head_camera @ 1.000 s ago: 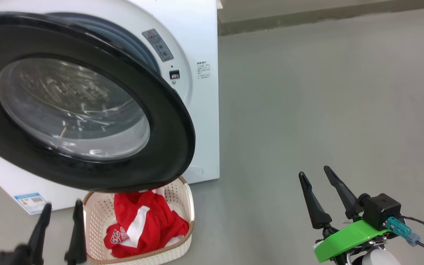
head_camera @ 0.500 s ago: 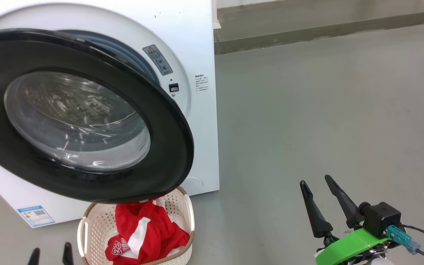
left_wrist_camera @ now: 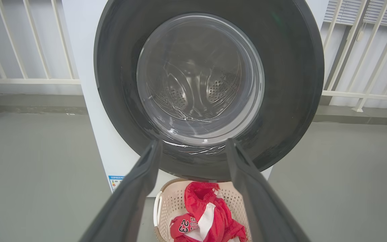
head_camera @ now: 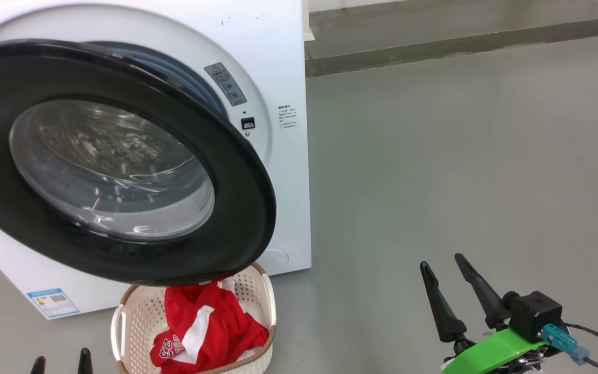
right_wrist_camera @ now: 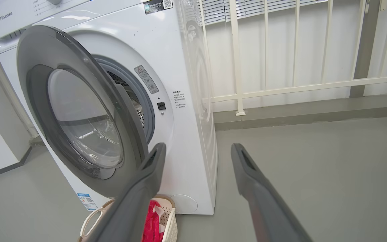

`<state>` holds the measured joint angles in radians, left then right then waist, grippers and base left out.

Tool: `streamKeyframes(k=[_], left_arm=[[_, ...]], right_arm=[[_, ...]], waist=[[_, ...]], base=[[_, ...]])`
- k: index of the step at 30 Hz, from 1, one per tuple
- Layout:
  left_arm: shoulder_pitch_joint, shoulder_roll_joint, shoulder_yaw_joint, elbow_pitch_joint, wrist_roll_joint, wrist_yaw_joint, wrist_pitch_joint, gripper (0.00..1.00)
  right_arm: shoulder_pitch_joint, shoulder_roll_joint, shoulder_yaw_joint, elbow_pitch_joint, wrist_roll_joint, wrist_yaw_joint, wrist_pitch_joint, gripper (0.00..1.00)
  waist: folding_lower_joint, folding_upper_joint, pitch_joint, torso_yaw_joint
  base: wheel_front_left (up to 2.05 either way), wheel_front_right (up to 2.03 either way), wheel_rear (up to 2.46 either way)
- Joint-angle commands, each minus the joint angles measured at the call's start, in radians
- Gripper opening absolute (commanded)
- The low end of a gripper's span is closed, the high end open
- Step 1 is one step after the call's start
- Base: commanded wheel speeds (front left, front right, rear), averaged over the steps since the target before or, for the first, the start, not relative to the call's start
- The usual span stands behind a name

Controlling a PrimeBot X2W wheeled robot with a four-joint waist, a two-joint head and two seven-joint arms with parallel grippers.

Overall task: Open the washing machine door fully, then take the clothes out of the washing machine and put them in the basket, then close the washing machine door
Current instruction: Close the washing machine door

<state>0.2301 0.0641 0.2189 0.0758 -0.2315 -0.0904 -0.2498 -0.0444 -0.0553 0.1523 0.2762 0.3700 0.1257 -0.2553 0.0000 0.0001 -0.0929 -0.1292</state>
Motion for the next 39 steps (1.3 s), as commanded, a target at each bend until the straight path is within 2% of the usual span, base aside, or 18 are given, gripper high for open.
streamKeyframes(k=[1,2,3,4,5,15,26,28,32,39], left_arm=[[-0.044,0.002,0.037,-0.018,0.017,-0.008,-0.012,1.00],[-0.047,0.001,0.038,-0.017,0.019,-0.011,-0.012,1.00],[-0.050,-0.001,0.038,-0.016,0.021,-0.013,-0.012,1.00],[-0.054,-0.003,0.038,-0.015,0.021,-0.015,-0.012,1.00],[-0.058,-0.004,0.037,-0.014,0.021,-0.017,-0.012,1.00],[-0.098,-0.011,0.014,-0.019,0.029,-0.029,-0.012,1.00],[-0.155,-0.013,-0.040,-0.019,0.016,-0.037,-0.012,1.00],[-0.183,-0.013,-0.069,-0.018,-0.028,-0.038,-0.012,1.00],[-0.226,-0.014,-0.114,-0.020,-0.046,-0.038,-0.012,1.00],[-0.281,-0.014,-0.162,-0.022,-0.064,-0.028,-0.012,1.00]], right_arm=[[-0.028,0.001,0.027,-0.025,0.012,0.005,-0.006,1.00],[-0.031,0.001,0.032,-0.018,0.012,0.005,-0.006,0.77],[-0.036,0.001,0.036,-0.012,0.012,0.005,-0.006,0.45],[-0.042,0.001,0.042,-0.005,0.013,0.005,-0.006,0.27],[-0.050,0.000,0.047,0.002,0.013,0.005,-0.006,0.00],[-0.164,-0.003,0.098,0.095,0.048,0.005,-0.006,0.00],[-0.399,0.004,0.254,0.282,0.152,0.005,-0.006,0.00],[-0.467,0.004,0.289,0.312,0.170,0.005,-0.006,0.00],[-0.560,0.005,0.328,0.351,0.191,0.005,-0.006,0.00],[-0.705,0.005,0.369,0.431,0.218,0.005,-0.006,0.00]], waist=[[0.0000,-0.0001,0.003,0.004],[0.0000,-0.0001,0.005,0.006],[0.0000,-0.0001,0.007,0.010],[0.0000,-0.0001,0.010,0.014],[0.0000,-0.0001,0.013,0.019],[0.0000,-0.0001,0.048,0.087],[0.0000,-0.0001,0.103,0.208],[0.0000,-0.0001,0.135,0.241],[0.0000,-0.0001,0.182,0.283],[0.0000,-0.0001,0.266,0.328]], base=[[0.00,0.00,0.00],[0.00,0.00,0.00],[0.00,0.00,0.00],[0.00,0.00,0.00],[0.00,0.00,0.00],[0.00,0.00,0.00],[0.00,0.00,0.00],[0.00,0.00,0.00],[0.00,0.00,0.00],[0.00,0.00,0.00]])
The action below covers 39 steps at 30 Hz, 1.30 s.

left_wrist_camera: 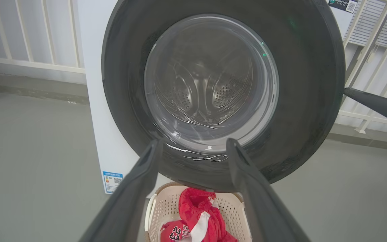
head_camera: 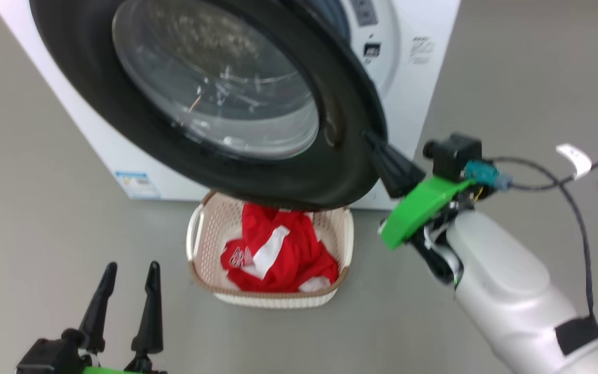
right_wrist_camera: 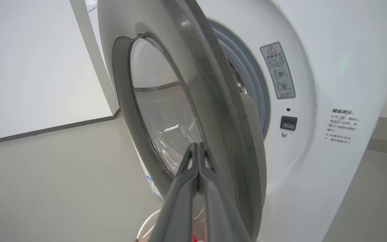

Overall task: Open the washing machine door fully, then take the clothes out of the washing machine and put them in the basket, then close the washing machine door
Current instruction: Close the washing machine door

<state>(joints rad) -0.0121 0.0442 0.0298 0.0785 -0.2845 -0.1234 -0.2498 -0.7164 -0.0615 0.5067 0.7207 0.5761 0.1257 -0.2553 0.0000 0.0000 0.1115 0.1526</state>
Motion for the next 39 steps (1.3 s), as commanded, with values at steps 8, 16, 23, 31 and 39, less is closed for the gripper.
streamKeyframes(k=[8,16,23,31,39], left_arm=[[-0.087,0.006,0.006,-0.029,-0.028,0.016,-0.012,1.00],[-0.131,0.006,-0.027,-0.022,-0.024,0.016,-0.012,1.00],[-0.166,0.006,-0.068,-0.006,-0.030,0.018,-0.012,1.00],[-0.183,0.006,-0.071,-0.001,-0.052,0.020,-0.012,1.00],[-0.197,0.006,-0.068,0.004,-0.050,0.012,-0.012,1.00]], right_arm=[[-0.175,0.006,0.005,0.047,0.016,0.005,-0.006,0.00],[-0.272,-0.020,-0.034,0.066,0.020,0.005,-0.006,0.00],[-0.370,-0.055,-0.061,0.095,0.012,0.005,-0.006,0.00],[-0.471,-0.053,-0.105,0.134,0.019,0.005,-0.006,0.00],[-0.515,-0.031,-0.173,0.171,-0.034,0.005,-0.006,0.00]], waist=[[0.0000,0.0000,0.148,0.059],[0.0000,0.0000,0.205,0.073],[0.0000,0.0000,0.257,0.103],[0.0000,0.0000,0.290,0.114],[0.0000,0.0000,0.294,0.114]], base=[[0.00,0.00,0.00],[0.00,0.00,0.00],[0.00,0.00,0.00],[0.00,0.00,0.00],[0.00,0.00,0.00]])
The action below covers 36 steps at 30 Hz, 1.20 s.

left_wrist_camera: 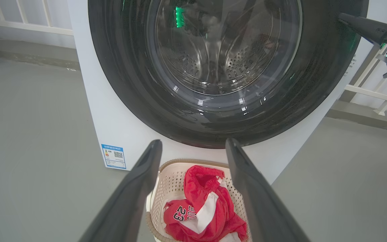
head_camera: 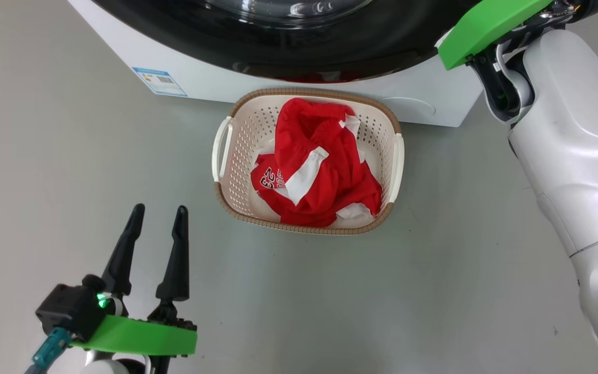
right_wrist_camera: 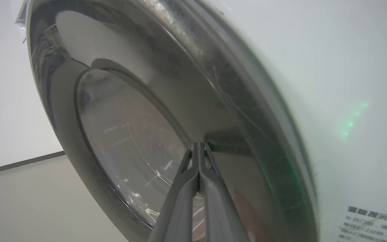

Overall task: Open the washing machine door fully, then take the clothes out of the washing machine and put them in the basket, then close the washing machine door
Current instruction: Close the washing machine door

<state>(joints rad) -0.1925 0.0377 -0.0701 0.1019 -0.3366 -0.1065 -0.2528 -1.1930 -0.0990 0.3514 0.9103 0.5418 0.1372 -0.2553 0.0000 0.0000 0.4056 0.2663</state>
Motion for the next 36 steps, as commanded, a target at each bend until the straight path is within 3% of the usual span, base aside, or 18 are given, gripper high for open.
streamKeyframes(k=[1,10,12,13,14,15,16,36], left_arm=[[-0.018,0.013,0.031,-0.020,0.004,-0.006,-0.009,1.00],[-0.008,0.013,0.062,-0.022,0.016,-0.010,-0.009,1.00],[-0.003,0.013,0.069,-0.018,0.013,-0.007,-0.009,1.00],[0.001,0.013,0.074,-0.015,0.014,-0.004,-0.009,1.00],[0.003,0.013,0.079,-0.012,0.015,0.002,-0.009,1.00],[0.004,0.013,0.085,-0.011,0.016,0.007,-0.009,1.00],[0.006,0.013,0.089,-0.010,0.015,0.009,-0.009,1.00],[0.122,0.020,0.148,0.037,0.063,-0.009,-0.009,1.00]], right_arm=[[-0.040,0.009,-0.023,-0.015,-0.005,-0.006,-0.006,0.00],[-0.005,0.020,0.005,-0.033,0.002,-0.006,-0.006,0.00],[0.022,0.018,0.006,-0.048,-0.002,-0.006,-0.006,0.38],[0.037,0.018,0.003,-0.057,-0.005,-0.006,-0.006,0.47],[0.054,0.017,0.002,-0.068,-0.011,-0.006,-0.006,0.74],[0.073,0.016,-0.001,-0.079,-0.017,-0.006,-0.006,0.91],[0.095,0.016,-0.004,-0.092,-0.022,-0.006,-0.006,1.00],[0.574,0.020,-0.069,-0.281,-0.096,-0.006,-0.006,1.00]], waist=[[0.0000,0.0000,-0.001,-0.001],[0.0000,0.0000,-0.026,-0.043],[0.0000,0.0000,-0.042,-0.059],[0.0000,0.0000,-0.049,-0.068],[0.0000,0.0000,-0.058,-0.076],[0.0000,0.0000,-0.067,-0.085],[0.0000,0.0000,-0.077,-0.094],[0.0000,0.0000,-0.320,-0.244]], base=[[0.00,0.00,0.00],[0.00,0.00,0.00],[0.00,0.00,0.00],[0.00,0.00,0.00],[0.00,0.00,0.00],[0.00,0.00,0.00],[0.00,0.00,0.00],[0.00,0.00,0.00]])
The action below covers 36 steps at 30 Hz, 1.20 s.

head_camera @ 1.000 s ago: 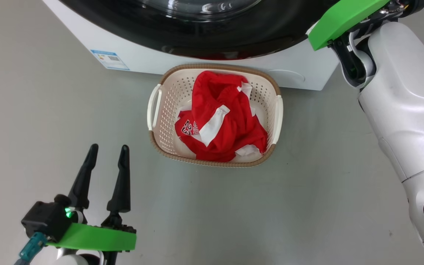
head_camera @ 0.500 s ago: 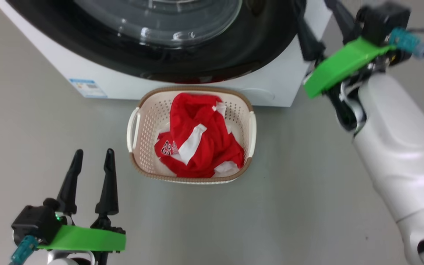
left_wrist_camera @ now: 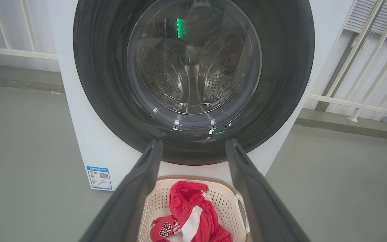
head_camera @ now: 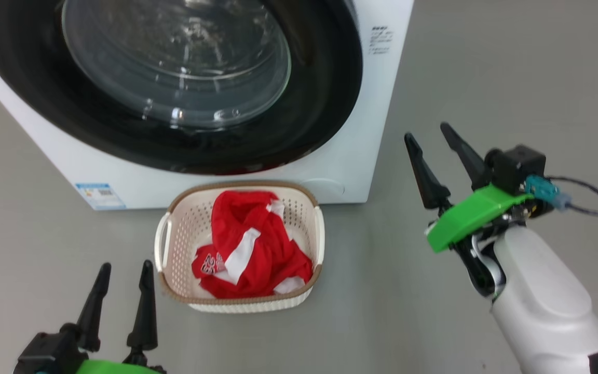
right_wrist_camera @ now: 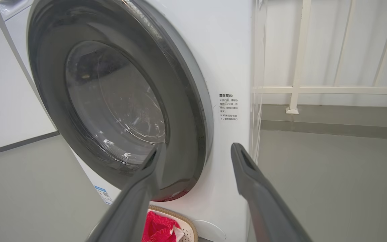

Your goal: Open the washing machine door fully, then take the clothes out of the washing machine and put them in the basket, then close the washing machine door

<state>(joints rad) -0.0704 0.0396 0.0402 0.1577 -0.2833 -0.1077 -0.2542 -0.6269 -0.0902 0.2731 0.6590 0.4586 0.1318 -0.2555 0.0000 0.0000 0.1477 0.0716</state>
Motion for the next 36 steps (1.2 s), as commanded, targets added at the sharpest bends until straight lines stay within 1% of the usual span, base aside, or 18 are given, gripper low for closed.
streamKeyframes(k=[1,6,11,15,19,23,30,36], left_arm=[[0.009,0.020,0.041,-0.018,0.013,-0.008,-0.008,1.00],[0.056,0.025,0.057,-0.018,0.032,-0.011,-0.008,1.00],[0.088,0.025,0.071,-0.024,0.048,-0.011,-0.008,1.00],[0.105,0.026,0.073,-0.016,0.065,-0.009,-0.008,1.00],[0.122,0.025,0.081,-0.017,0.070,-0.009,-0.008,1.00],[0.145,0.025,0.098,-0.028,0.065,-0.012,-0.008,1.00],[0.183,0.027,0.107,-0.046,0.084,-0.016,-0.008,1.00],[0.218,0.019,0.117,-0.075,0.093,-0.018,-0.008,1.00]], right_arm=[[0.028,0.011,0.002,-0.038,-0.013,-0.001,-0.006,1.00],[0.142,-0.003,-0.033,-0.061,-0.037,-0.001,-0.006,1.00],[0.219,-0.013,-0.063,-0.110,-0.050,-0.001,-0.006,1.00],[0.301,-0.025,-0.078,-0.202,-0.030,-0.001,-0.006,1.00],[0.412,-0.045,-0.119,-0.296,-0.020,-0.001,-0.006,1.00],[0.501,-0.061,-0.131,-0.359,-0.020,-0.001,-0.006,1.00],[0.564,-0.072,-0.146,-0.436,-0.028,-0.001,-0.006,1.00],[0.595,-0.057,-0.179,-0.449,-0.033,-0.001,-0.006,1.00]], waist=[[0.0000,0.0000,-0.073,-0.055],[0.0000,0.0000,-0.135,-0.080],[0.0000,0.0000,-0.167,-0.099],[0.0000,0.0000,-0.190,-0.102],[0.0000,0.0000,-0.215,-0.103],[0.0000,0.0000,-0.227,-0.113],[0.0000,0.0000,-0.239,-0.131],[0.0000,0.0000,-0.249,-0.137]], base=[[0.00,0.00,0.00],[0.00,0.00,0.00],[0.00,0.00,0.00],[0.00,0.00,0.00],[0.00,0.00,0.00],[0.00,0.00,0.00],[0.00,0.00,0.00],[0.00,0.00,0.00]])
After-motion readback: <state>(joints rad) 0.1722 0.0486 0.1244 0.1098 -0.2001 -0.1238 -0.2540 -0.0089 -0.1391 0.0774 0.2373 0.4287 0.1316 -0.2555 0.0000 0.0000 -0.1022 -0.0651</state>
